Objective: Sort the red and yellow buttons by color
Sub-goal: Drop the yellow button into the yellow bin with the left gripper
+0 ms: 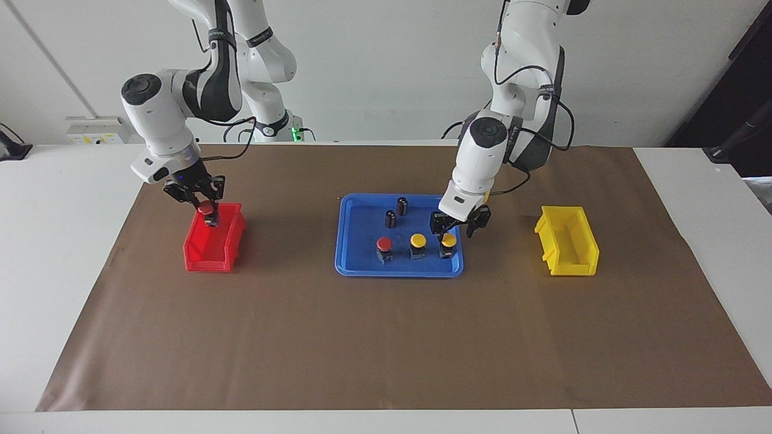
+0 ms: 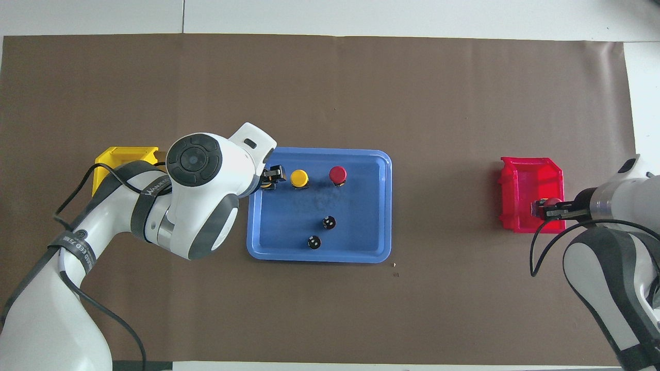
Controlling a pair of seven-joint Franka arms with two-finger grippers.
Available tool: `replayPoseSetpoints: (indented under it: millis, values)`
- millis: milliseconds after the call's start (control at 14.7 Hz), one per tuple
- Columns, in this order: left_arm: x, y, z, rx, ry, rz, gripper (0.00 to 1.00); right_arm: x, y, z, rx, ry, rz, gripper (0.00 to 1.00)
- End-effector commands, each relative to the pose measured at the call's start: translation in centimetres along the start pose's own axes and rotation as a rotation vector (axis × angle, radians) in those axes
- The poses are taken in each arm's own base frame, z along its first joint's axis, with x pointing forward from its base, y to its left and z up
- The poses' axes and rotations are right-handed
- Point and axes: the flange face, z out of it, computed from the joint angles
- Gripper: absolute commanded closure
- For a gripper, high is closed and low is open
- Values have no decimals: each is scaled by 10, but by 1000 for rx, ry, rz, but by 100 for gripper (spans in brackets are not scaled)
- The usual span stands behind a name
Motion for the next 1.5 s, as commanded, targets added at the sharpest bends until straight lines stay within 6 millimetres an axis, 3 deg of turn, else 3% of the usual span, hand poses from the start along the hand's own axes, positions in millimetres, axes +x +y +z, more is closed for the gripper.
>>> replayPoseSetpoints:
  millis: [0, 68, 136, 340, 408, 544, 612, 816, 1019, 1155, 1291, 1359, 1427]
  values:
    - [-2, 12, 18, 11, 13, -16, 18, 1, -2, 16, 2, 11, 6, 81]
    - [-1, 13, 20, 13, 10, -20, 32, 0, -3, 16, 3, 13, 7, 81]
    - [4, 13, 17, 8, 18, -43, 62, -2, -2, 21, 4, 4, 7, 80]
    - [24, 15, 1, 0, 35, -65, 89, -3, -4, 28, -1, 29, 5, 77]
    - [28, 15, -7, 6, 29, -71, 93, -4, -5, 30, 1, 27, 8, 73]
    - [32, 16, -22, 23, 7, -73, 94, -5, -5, 30, 2, 24, 16, 48]
    - [32, 13, -27, 32, -4, -75, 94, -5, -5, 30, 2, 21, 14, 40]
    - [33, -9, -69, 47, -22, -86, 94, -2, -5, 24, 4, 7, 10, 35]
    - [47, -66, -110, 59, -46, -26, 94, 13, -1, 0, 9, -22, 4, 32]
    - [67, -136, -122, 64, -69, 28, 94, 31, -3, -34, 10, -39, 2, 30]
    - [84, -191, -126, 59, -71, 71, 94, 67, -43, -71, 14, -51, -1, 26]
    - [90, -213, -127, 57, -75, 81, 94, 91, -75, -88, 13, -41, 33, 24]
    - [92, -229, -126, 55, -82, 104, 94, 110, -122, -102, 15, -9, 66, 24]
